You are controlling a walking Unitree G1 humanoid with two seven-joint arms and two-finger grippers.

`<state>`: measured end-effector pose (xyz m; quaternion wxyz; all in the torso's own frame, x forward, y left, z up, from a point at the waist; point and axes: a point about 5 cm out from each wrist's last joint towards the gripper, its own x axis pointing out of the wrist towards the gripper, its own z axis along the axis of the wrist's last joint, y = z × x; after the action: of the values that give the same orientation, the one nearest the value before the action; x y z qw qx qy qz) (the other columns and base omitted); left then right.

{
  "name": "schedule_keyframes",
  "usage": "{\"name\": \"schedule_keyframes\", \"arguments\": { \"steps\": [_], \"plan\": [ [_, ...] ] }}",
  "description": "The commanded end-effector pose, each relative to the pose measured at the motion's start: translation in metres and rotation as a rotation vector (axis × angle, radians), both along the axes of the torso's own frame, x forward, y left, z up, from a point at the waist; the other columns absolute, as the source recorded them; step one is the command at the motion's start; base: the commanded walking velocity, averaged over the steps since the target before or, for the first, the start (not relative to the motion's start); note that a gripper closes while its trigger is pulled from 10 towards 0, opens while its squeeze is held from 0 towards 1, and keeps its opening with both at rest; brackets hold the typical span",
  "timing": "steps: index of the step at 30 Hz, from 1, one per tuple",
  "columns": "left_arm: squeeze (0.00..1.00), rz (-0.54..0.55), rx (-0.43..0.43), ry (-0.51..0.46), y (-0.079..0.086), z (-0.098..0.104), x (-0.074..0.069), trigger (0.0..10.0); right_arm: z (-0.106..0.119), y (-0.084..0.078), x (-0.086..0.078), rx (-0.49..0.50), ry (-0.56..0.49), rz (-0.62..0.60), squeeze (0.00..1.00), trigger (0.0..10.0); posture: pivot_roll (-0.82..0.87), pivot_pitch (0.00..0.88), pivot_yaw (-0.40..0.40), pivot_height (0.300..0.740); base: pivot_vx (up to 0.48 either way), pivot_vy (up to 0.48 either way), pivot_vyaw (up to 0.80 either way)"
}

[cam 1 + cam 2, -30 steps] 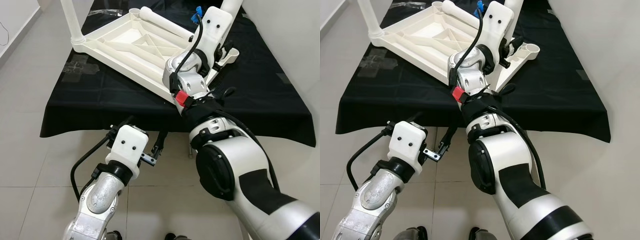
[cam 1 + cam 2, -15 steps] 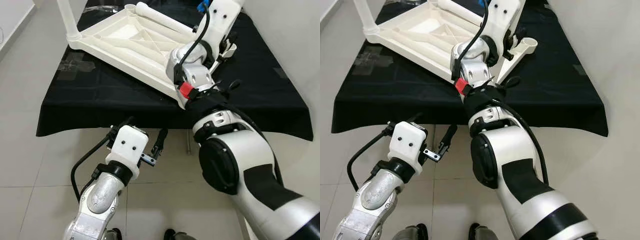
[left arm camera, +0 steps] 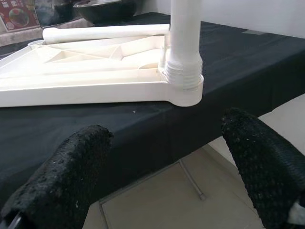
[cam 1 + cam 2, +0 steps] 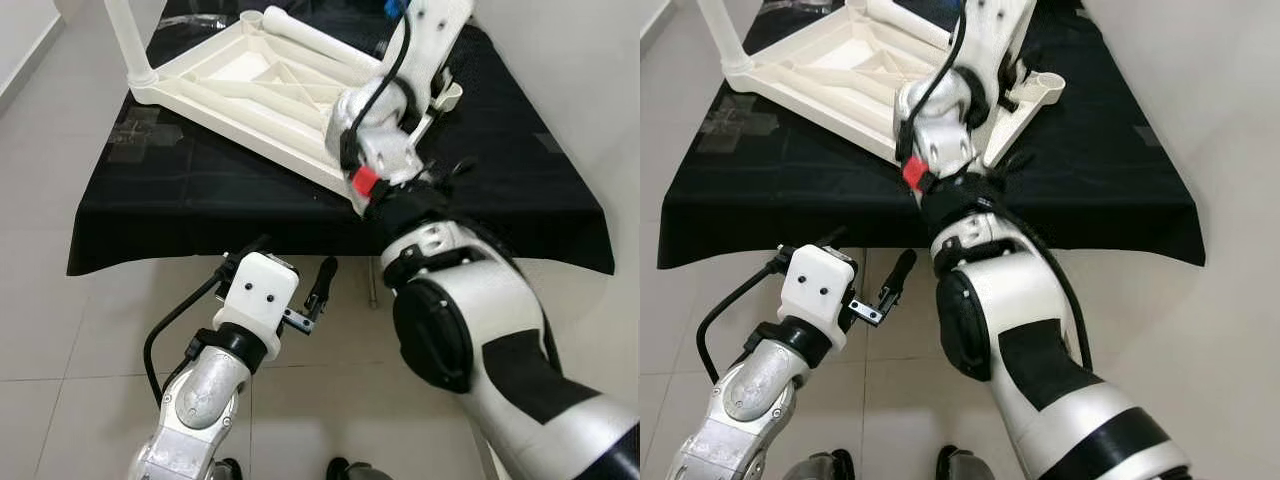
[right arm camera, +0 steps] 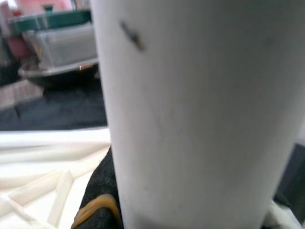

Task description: Building children table

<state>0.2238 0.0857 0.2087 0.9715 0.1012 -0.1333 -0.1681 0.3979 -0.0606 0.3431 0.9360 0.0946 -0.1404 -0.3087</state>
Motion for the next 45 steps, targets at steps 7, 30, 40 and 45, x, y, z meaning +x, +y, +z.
{"name": "schedule_keyframes", "arguments": {
  "steps": [7, 30, 40, 45],
  "plan": [
    [0.0, 0.007, -0.003, 0.008, -0.001, -0.003, -0.001, 10.0, 0.01, -0.005, 0.005, 0.073, -0.159, 0.282, 0.0, 10.0, 0.12, 0.217, -0.096, 0.74, 0.0, 0.0, 0.0],
    [0.0, 0.025, 0.121, 0.124, 0.031, -0.014, 0.035, 10.0, -0.041, -0.009, -0.025, 0.063, -0.224, 1.229, 0.0, 10.0, 0.11, 0.153, -0.052, 0.74, 0.0, 0.0, 0.0],
    [0.0, -0.01, 0.113, 0.221, 0.035, -0.036, 0.043, 10.0, -0.044, -0.002, -0.049, 0.089, -0.222, 1.386, 0.0, 10.0, 0.11, 0.143, -0.049, 0.74, 0.0, 0.0, 0.0],
    [0.0, 0.0, 0.132, 0.216, 0.038, -0.038, 0.048, 10.0, -0.048, 0.001, -0.057, 0.078, -0.201, 1.416, 0.0, 10.0, 0.1, 0.148, -0.046, 0.74, 0.0, 0.0, 0.0]
  ]
}}
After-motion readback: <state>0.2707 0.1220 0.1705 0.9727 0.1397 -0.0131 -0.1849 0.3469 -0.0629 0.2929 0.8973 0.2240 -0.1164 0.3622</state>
